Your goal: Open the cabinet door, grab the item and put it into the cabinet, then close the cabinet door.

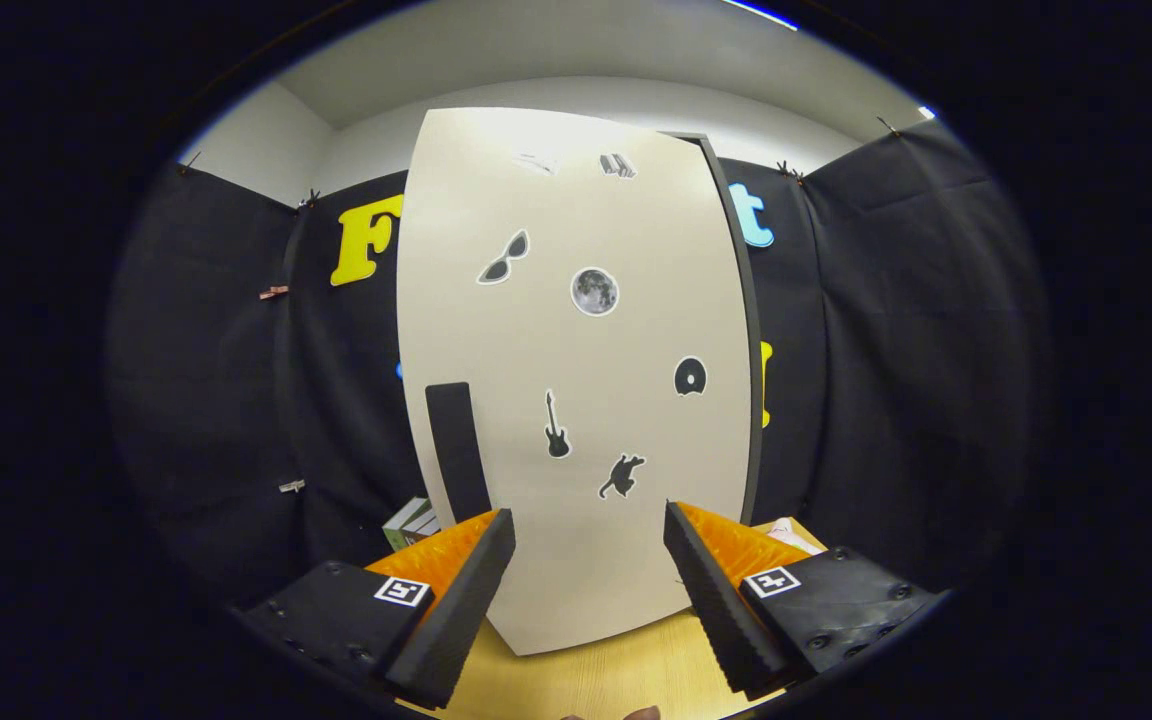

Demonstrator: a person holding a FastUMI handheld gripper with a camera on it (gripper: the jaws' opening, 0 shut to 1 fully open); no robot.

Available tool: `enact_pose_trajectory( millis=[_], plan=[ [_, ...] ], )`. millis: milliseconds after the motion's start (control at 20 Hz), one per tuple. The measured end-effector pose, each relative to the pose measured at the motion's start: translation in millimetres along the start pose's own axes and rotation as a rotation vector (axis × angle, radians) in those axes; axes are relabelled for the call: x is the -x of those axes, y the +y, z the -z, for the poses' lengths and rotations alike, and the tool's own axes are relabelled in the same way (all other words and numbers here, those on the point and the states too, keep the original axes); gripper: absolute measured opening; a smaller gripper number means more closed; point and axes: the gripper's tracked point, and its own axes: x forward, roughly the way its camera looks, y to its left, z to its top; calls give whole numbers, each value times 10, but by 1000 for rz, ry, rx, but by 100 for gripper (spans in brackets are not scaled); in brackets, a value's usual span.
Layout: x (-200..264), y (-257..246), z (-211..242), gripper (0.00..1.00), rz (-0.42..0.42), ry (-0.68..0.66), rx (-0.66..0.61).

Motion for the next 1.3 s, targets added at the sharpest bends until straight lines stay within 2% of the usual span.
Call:
enact_pose_trajectory(
  millis=[1300],
  plan=[
    [-89, -126, -14, 98, 52, -11, 56]
  ],
)
